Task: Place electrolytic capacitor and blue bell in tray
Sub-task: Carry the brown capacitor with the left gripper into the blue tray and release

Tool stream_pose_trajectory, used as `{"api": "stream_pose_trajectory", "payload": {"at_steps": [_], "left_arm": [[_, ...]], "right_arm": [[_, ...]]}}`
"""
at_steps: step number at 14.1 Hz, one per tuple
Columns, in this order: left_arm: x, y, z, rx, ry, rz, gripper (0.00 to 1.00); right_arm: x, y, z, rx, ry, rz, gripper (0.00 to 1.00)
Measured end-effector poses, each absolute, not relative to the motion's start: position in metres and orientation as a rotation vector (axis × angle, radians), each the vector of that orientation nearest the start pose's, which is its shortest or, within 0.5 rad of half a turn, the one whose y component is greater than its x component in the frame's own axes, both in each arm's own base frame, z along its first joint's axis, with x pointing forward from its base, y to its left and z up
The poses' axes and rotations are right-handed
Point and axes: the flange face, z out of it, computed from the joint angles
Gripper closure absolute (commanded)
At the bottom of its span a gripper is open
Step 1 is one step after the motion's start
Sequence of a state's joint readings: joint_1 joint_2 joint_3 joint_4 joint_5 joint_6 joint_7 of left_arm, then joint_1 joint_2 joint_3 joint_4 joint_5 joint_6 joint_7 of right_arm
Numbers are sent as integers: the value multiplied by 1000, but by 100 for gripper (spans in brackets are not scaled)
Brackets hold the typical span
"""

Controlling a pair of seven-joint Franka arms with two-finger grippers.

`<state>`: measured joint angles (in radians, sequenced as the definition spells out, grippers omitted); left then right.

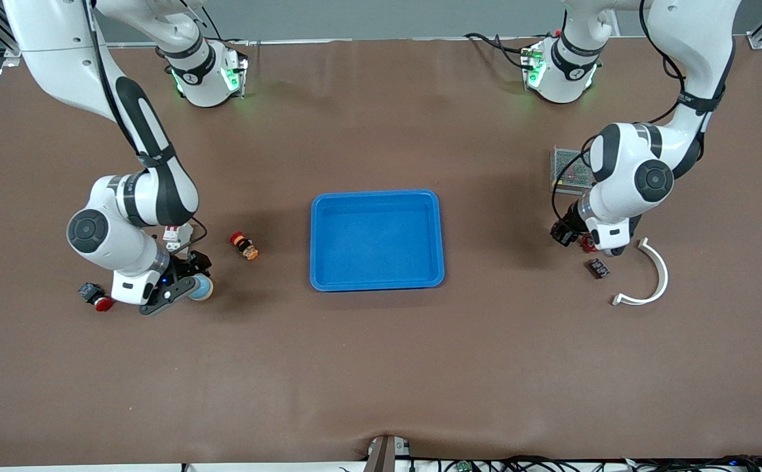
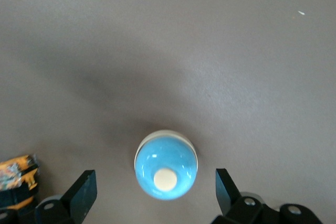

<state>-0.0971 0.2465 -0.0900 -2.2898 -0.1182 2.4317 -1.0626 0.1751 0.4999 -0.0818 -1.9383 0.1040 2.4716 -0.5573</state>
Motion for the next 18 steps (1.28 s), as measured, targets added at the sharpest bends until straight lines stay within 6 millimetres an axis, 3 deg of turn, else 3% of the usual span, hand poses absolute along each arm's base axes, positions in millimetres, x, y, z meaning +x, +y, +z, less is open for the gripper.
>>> {"api": "stream_pose_trajectory", "payload": {"at_steps": [2, 7, 14, 18], "left_arm": [[511, -125, 247, -2776, -1473, 229, 100], [505, -215, 270, -2734, -1520, 230, 100], [500, -326, 266, -2672, -1651, 214, 100], [494, -388, 249, -2625, -1723, 223, 100]], "right_arm": [[624, 61, 219, -2994, -897, -65, 0], [626, 53, 207, -2967, -1005, -58, 0], [626, 46, 188, -2956, -1045, -32, 0], [625, 46, 184, -2955, -1048, -32, 0]]}}
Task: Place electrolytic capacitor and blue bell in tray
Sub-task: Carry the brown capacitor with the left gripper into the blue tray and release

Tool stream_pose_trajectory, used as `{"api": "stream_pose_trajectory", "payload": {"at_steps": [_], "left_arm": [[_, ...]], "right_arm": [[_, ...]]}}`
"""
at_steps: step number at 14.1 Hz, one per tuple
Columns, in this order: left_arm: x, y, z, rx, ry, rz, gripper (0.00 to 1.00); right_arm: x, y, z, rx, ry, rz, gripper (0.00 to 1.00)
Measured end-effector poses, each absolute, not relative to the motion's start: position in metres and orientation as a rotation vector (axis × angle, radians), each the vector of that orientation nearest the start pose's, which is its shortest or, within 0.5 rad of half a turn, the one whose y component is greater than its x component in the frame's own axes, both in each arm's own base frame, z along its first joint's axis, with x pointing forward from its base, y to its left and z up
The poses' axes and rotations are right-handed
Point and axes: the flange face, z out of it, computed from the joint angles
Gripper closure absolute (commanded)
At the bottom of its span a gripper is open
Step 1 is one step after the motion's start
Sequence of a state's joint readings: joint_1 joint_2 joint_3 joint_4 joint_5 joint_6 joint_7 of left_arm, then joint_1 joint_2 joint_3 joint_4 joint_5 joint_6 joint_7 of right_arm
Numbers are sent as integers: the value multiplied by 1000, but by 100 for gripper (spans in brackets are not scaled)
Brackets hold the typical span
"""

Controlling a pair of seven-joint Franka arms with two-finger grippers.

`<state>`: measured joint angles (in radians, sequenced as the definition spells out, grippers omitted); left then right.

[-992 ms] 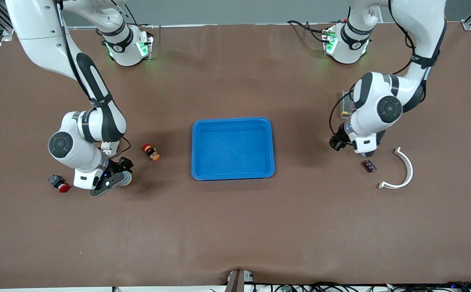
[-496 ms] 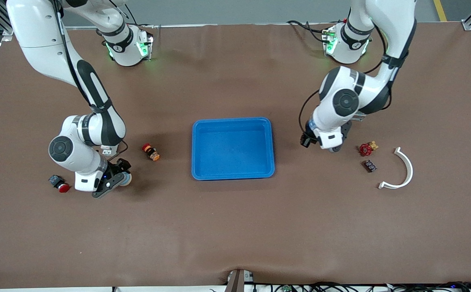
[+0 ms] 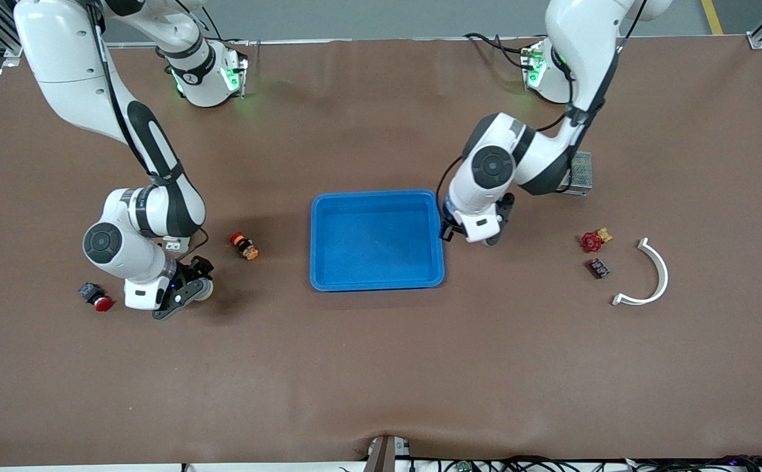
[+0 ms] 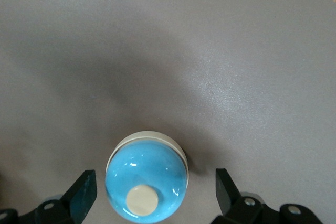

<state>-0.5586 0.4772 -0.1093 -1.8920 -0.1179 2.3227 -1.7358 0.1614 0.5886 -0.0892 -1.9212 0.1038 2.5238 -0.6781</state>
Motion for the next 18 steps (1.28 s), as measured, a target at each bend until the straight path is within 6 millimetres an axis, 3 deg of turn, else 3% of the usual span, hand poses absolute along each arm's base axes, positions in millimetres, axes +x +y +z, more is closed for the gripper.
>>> {"api": "stream_pose_trajectory", "payload": {"at_steps": [2, 4, 7, 10, 11, 12, 13, 16, 18], "left_arm": [[488, -419, 237, -2612, -1732, 215, 100], [481, -441, 226, -2625, -1704, 214, 100], [469, -455, 210, -2630, -1657, 224, 100], [462, -457, 194, -2614, -1634, 235, 100], [460, -457, 189, -2609, -1628, 238, 89], [458, -459, 186, -2608, -1622, 240, 49], [457, -460, 185, -2609, -1617, 241, 0], [458, -463, 188, -2617, -1617, 238, 0], [463, -463, 193, -2623, -1629, 232, 0]], "right_arm": [[625, 47, 181, -2956, -1050, -35, 4], [625, 46, 178, -2957, -1051, -34, 26], [625, 47, 177, -2957, -1052, -34, 54], [626, 46, 178, -2958, -1052, -39, 66], [626, 47, 178, -2958, -1052, -39, 68], [626, 47, 178, -2957, -1053, -39, 68], [626, 48, 178, -2955, -1054, -39, 68], [629, 53, 185, -2944, -1028, 16, 68], [637, 59, 209, -2939, -964, 89, 68]]}}
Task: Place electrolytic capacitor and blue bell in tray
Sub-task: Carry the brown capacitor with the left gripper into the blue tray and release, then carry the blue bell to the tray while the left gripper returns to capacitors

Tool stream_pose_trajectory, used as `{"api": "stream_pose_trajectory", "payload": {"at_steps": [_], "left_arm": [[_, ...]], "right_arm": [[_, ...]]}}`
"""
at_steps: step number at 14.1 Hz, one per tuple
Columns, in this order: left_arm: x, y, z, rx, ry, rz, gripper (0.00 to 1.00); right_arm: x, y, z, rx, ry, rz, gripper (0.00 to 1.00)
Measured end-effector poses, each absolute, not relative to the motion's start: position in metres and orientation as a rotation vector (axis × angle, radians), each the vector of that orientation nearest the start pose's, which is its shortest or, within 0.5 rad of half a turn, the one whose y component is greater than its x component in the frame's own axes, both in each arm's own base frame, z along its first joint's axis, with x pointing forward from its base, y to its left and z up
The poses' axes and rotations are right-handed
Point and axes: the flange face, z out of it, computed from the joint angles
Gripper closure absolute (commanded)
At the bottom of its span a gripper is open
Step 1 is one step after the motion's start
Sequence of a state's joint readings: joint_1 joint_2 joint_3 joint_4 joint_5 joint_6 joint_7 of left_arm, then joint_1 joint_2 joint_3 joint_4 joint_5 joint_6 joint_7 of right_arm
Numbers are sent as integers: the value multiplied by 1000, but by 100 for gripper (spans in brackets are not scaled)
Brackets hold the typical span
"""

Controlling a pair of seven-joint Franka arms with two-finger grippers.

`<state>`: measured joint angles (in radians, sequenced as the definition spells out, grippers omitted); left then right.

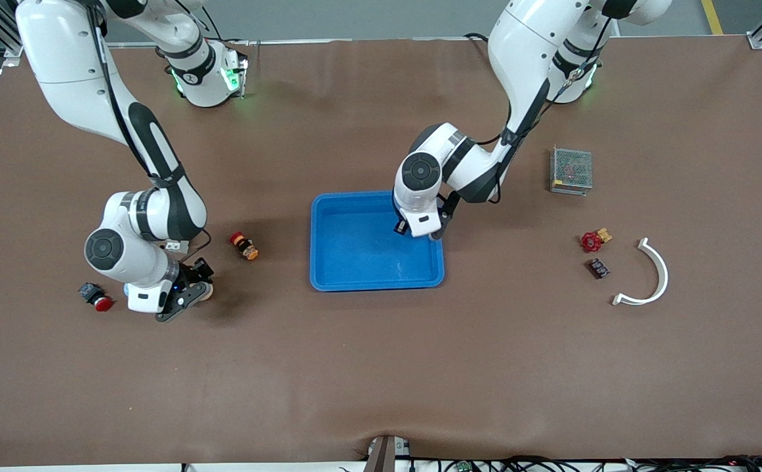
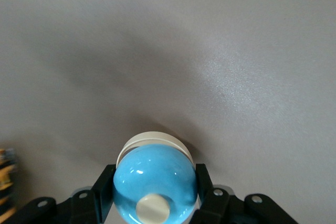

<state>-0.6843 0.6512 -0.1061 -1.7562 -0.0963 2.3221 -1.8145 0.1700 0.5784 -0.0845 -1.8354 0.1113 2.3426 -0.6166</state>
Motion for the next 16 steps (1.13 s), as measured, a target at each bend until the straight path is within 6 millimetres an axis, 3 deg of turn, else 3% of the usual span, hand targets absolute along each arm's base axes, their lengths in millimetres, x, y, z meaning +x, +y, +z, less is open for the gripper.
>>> {"api": "stream_pose_trajectory", "payload": {"at_steps": [3, 6, 9, 11, 13, 16], "left_arm": [[480, -453, 213, -2606, -1651, 207, 0], [519, -412, 258, -2552, -1696, 145, 0], [557, -343, 304, -2549, -1641, 161, 0], [576, -293, 324, -2560, -1586, 199, 0], [591, -242, 327, -2581, -1502, 258, 0], [604, -180, 318, -2608, -1417, 329, 1]], "right_arm": [[646, 83, 263, -2946, -847, 167, 69], [641, 128, 304, -2990, -669, 197, 68], [619, 203, 322, -3045, -474, 208, 69], [599, 255, 325, -3074, -367, 212, 69], [580, 295, 325, -3096, -281, 215, 70], [565, 322, 321, -3112, -202, 209, 72]]}}
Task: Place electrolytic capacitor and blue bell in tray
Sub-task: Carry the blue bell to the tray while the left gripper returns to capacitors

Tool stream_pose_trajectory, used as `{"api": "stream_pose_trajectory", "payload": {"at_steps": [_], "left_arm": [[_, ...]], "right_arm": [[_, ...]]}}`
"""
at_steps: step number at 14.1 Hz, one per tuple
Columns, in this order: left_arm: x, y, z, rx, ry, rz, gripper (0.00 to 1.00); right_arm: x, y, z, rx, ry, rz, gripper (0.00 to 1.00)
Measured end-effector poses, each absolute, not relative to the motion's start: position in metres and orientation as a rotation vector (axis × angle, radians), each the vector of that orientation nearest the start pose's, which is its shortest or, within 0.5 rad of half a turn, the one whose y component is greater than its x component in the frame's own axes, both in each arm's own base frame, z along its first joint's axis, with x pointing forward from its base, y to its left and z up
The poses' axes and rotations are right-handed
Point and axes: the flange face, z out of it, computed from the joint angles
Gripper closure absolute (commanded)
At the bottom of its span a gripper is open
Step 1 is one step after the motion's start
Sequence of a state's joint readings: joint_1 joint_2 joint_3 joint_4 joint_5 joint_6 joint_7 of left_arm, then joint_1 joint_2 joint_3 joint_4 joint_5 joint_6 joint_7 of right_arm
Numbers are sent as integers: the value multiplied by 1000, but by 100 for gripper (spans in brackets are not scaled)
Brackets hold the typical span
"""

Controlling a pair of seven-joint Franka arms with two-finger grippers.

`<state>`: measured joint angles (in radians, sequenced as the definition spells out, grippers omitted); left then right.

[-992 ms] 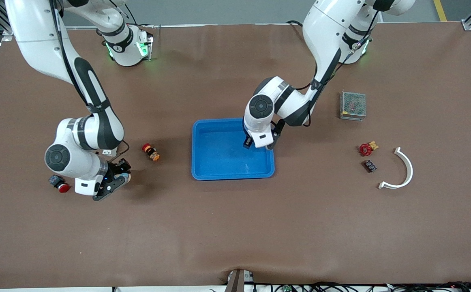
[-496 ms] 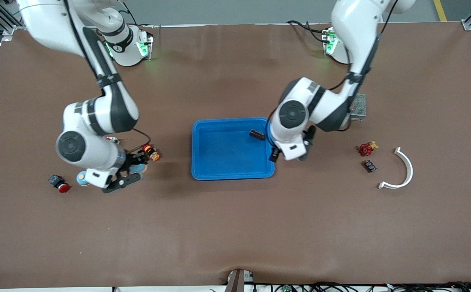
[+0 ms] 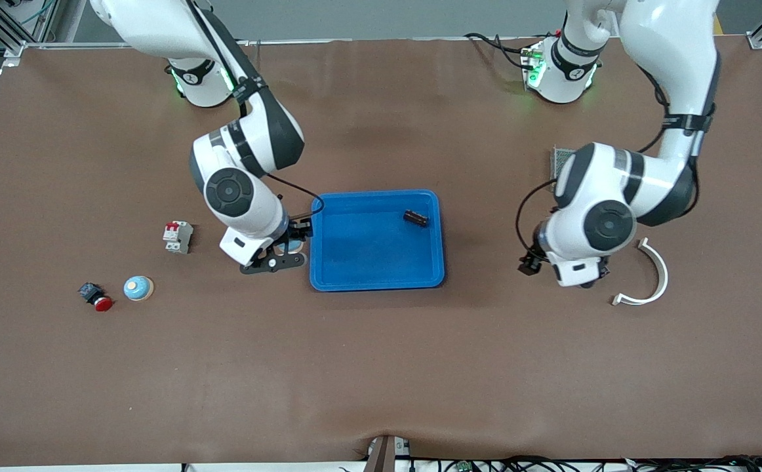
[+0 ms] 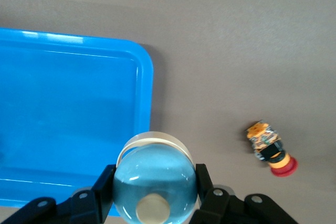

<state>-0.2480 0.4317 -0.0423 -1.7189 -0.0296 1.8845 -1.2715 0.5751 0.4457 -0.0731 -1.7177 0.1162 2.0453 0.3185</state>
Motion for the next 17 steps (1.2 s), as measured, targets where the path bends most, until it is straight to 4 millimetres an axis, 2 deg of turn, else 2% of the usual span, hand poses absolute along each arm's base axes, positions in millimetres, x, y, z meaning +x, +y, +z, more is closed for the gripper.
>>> {"api": "stream_pose_trajectory", "payload": {"at_steps": [3, 5, 6, 11, 17], "left_arm": [[608, -142, 309, -2652, -1293, 351, 11], [608, -120, 302, -2663, -1192, 337, 35], [608, -110, 299, -2669, -1149, 340, 38], [613, -69, 279, -2683, -1125, 342, 44], [618, -39, 226, -2702, -1121, 221, 42]], "right_arm": [[555, 334, 310, -3118, -134, 184, 72], [543, 352, 304, -3118, -86, 154, 72], [536, 362, 301, -3118, -69, 140, 72], [506, 392, 277, -3110, -48, 85, 71], [487, 394, 237, -3106, -48, 40, 71]]}}
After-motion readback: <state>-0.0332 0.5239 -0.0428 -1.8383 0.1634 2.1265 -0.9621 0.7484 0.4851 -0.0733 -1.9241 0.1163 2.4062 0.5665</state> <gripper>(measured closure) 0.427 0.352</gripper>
